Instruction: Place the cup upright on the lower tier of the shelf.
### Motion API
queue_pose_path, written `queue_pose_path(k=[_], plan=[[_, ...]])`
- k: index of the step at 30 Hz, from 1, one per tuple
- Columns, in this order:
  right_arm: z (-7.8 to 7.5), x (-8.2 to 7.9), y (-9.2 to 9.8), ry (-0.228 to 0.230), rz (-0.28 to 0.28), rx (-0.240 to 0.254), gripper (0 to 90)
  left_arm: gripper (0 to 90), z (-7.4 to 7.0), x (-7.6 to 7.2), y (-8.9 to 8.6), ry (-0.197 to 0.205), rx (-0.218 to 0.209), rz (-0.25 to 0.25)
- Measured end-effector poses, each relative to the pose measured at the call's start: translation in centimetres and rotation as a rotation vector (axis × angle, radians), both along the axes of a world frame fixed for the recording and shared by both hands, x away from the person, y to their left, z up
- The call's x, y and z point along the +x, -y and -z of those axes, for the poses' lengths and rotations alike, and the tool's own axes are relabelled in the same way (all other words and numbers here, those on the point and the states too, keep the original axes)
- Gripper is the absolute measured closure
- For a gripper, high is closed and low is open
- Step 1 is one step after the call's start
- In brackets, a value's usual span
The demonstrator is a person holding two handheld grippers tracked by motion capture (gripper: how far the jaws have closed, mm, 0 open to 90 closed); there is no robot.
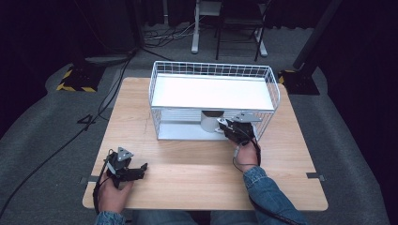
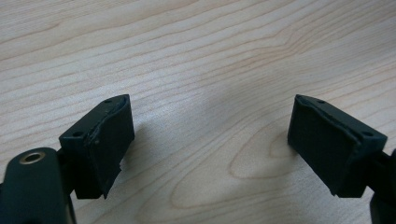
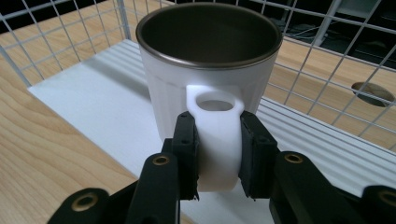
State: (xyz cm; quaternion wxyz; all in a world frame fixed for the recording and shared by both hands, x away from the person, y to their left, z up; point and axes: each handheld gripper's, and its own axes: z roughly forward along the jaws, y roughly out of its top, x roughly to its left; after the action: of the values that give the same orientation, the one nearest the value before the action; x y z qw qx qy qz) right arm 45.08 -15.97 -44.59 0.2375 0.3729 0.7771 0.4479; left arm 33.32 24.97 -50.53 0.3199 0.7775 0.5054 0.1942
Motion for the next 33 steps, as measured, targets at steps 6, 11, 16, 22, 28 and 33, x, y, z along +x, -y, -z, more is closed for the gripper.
queue_pose_path(k=[6,11,16,22,28,33], plan=[[0.0,0.0,-0.1,-0.003,-0.001,-0.011,69.6,15.0,0.0,0.0,0.0,0.000,-0.001,0.000],[-0.3,0.0,-0.1,-0.010,-0.011,0.001,58.6,14.9,0.0,0.0,0.0,0.000,-0.001,0.000],[-0.8,-0.2,-0.2,0.001,-0.013,0.010,49.6,14.9,0.0,0.0,0.0,0.000,-0.001,0.000],[-2.2,-1.2,0.4,0.019,-0.032,0.032,45.5,15.0,0.0,0.0,0.0,0.000,0.000,0.000],[-3.5,-2.7,1.5,0.022,-0.060,0.054,44.1,14.9,0.0,-0.1,0.0,0.002,0.001,0.006],[-4.5,-4.0,2.5,0.027,-0.087,0.059,41.5,14.9,0.0,-0.2,0.0,0.001,-0.002,0.005]])
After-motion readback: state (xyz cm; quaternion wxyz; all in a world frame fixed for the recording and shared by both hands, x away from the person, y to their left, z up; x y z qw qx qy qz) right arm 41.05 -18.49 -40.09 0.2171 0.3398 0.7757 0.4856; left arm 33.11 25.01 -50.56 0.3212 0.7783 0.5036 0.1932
